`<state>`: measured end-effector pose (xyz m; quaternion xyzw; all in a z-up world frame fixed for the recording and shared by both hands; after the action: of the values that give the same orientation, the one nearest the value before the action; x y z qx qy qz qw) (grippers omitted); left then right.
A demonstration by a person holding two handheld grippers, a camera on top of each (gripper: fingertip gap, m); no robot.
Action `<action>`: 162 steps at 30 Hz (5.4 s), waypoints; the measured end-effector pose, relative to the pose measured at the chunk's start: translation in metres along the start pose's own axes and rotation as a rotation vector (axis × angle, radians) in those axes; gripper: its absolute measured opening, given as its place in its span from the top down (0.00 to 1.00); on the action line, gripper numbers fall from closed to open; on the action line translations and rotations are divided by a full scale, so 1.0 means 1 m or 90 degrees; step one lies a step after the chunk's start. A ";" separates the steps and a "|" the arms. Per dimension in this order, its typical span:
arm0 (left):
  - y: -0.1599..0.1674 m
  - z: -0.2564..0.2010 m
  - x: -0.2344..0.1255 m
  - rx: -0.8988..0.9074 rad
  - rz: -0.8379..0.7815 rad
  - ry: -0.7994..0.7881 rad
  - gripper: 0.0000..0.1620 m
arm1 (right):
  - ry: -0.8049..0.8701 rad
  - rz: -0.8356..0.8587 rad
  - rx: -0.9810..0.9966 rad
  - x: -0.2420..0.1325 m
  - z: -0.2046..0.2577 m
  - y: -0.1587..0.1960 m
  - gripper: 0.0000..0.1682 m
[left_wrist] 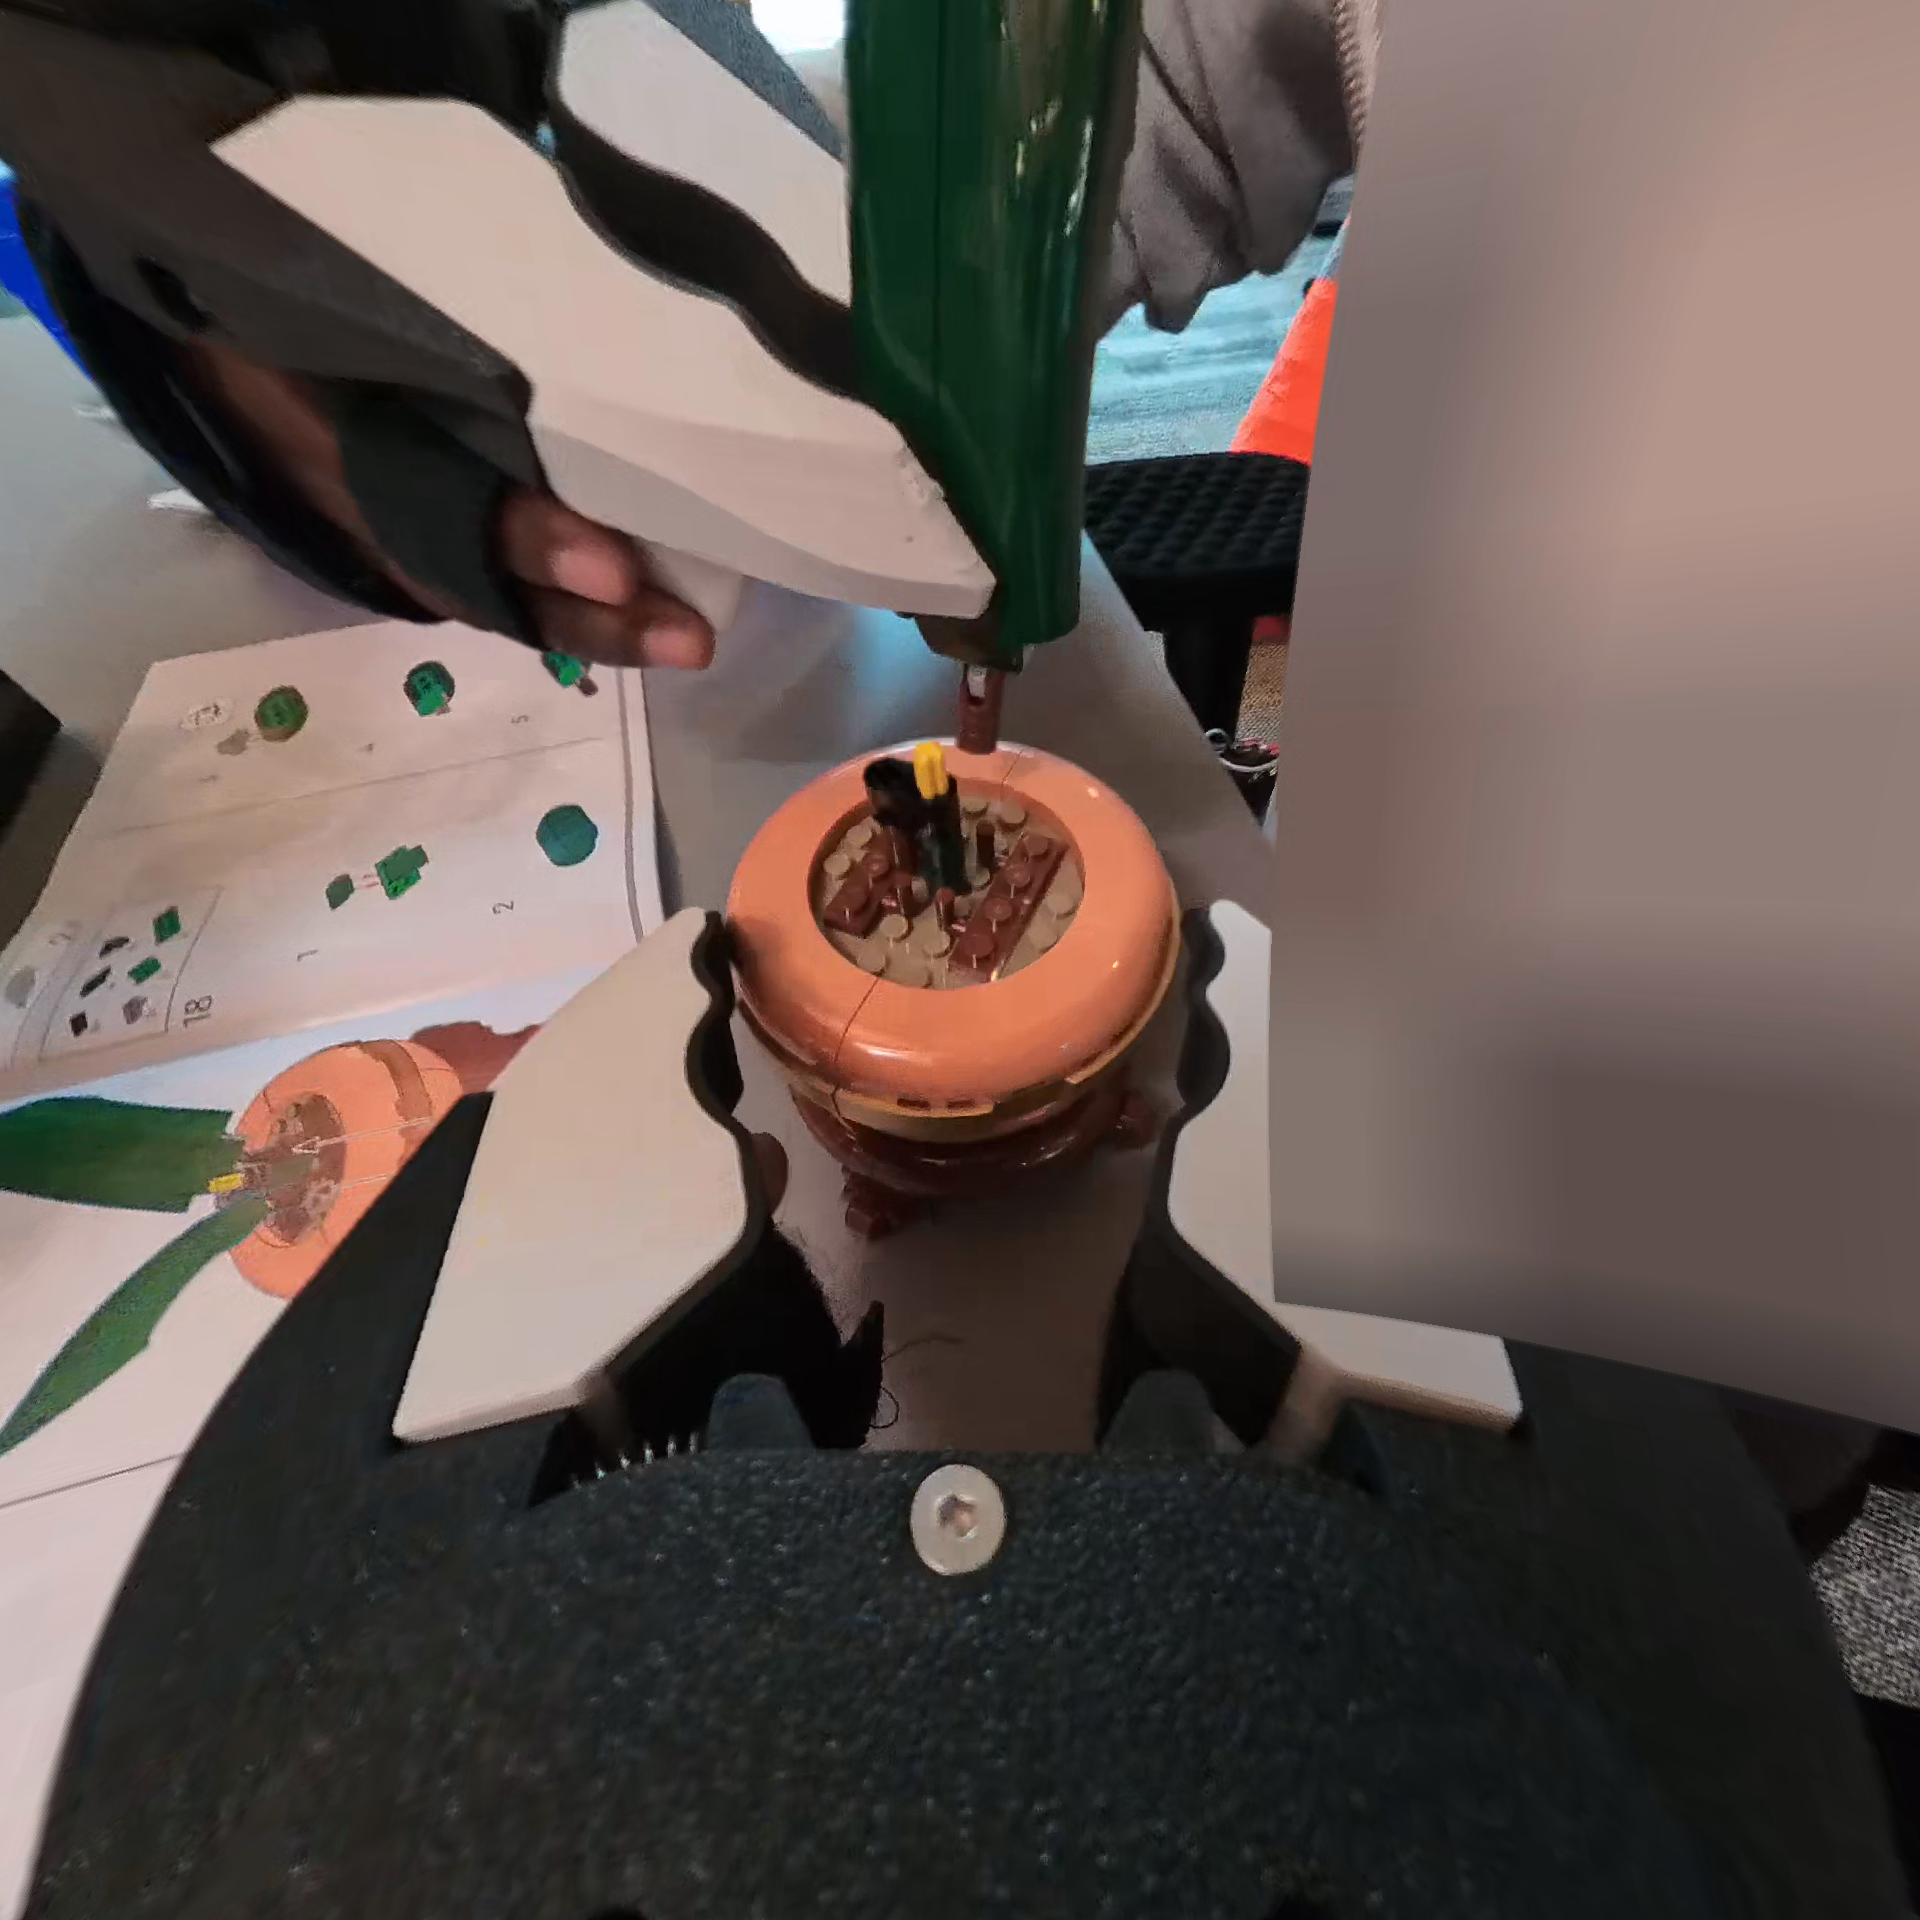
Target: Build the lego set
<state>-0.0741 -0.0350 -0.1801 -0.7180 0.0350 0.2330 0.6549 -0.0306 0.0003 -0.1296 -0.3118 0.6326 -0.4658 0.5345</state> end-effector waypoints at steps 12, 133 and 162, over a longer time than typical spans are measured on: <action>0.002 0.000 0.001 0.007 -0.030 0.002 0.50 | -0.046 0.000 0.028 0.003 -0.008 0.007 0.94; -0.006 -0.023 0.002 -0.108 -0.047 -0.366 0.56 | 0.428 -0.116 -0.409 -0.003 0.024 -0.002 0.94; -0.008 -0.026 0.004 -0.088 -0.102 -0.311 0.66 | 0.309 -0.073 -0.389 0.002 0.017 0.003 0.94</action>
<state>-0.0599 -0.0573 -0.1730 -0.6839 -0.1971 0.3484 0.6099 -0.0140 -0.0049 -0.1334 -0.3725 0.8316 -0.3452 0.2249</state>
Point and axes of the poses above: each gripper's, where its closed fingertips meet, x out along the fingers, y out of its underside, z = x × y across the jaws, the point moved 3 cm from there along -x, back along the fingers, and after that the axes turned 8 degrees about y, right-handed, at the moved point
